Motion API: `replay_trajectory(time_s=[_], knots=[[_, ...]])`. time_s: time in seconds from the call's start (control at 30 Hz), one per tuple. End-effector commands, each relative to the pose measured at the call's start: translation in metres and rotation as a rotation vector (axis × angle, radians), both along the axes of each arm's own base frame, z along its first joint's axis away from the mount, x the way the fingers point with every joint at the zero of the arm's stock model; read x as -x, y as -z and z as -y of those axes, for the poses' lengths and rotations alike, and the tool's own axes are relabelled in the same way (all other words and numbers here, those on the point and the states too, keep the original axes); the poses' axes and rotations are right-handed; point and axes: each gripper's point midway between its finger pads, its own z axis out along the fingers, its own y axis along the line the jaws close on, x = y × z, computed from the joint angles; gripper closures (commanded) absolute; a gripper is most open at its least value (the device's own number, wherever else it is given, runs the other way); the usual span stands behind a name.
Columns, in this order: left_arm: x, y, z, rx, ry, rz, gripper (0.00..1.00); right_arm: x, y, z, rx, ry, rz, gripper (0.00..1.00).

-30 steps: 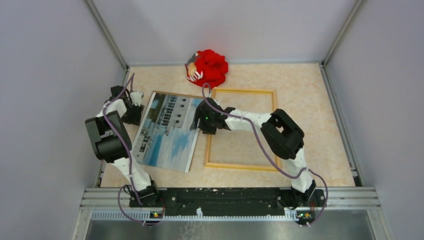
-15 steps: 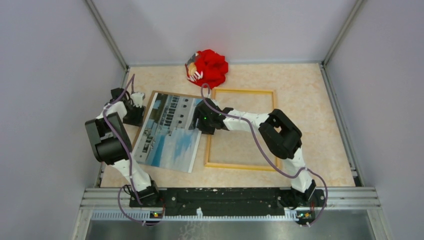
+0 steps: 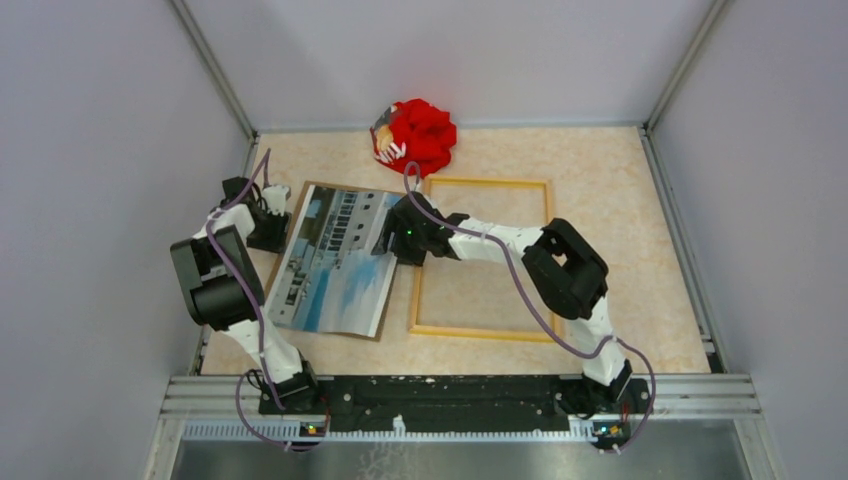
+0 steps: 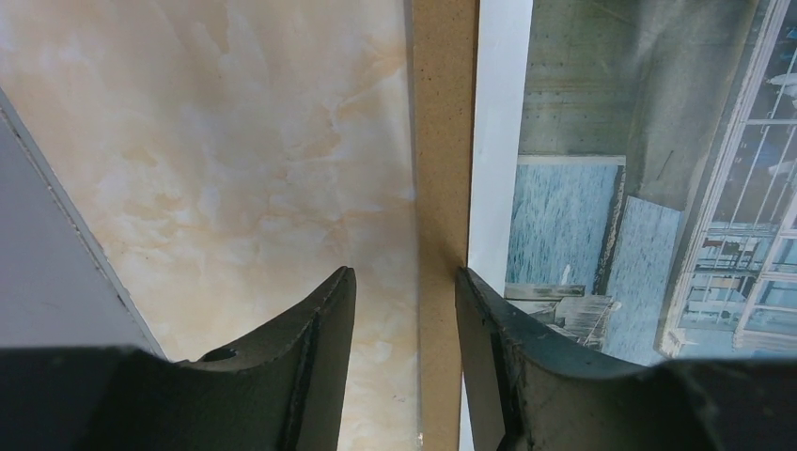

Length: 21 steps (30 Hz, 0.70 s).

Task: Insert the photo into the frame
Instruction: Pick up the photo at the center of the board.

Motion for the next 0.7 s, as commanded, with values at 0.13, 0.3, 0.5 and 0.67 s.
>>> replay_trajectory(time_s=[0.13,0.3,0.5,0.67], knots=[[0.02,0.016,0.022,0.065,0.034,-0.065,0.49,0.001,-0.085,-0.03,-0.23,-0.045,0.095,0.34],[0.02,0.018,0.024,0.067,0.038,-0.069,0.5,0.005,-0.121,-0.037,-0.43,-0.074,0.129,0.34],[0.019,0.016,0.024,0.067,0.042,-0.062,0.51,0.011,-0.155,-0.05,-0.639,-0.134,0.137,0.33],[0.019,0.015,0.025,0.062,0.045,-0.058,0.51,0.009,-0.148,-0.055,-0.629,-0.14,0.116,0.36]])
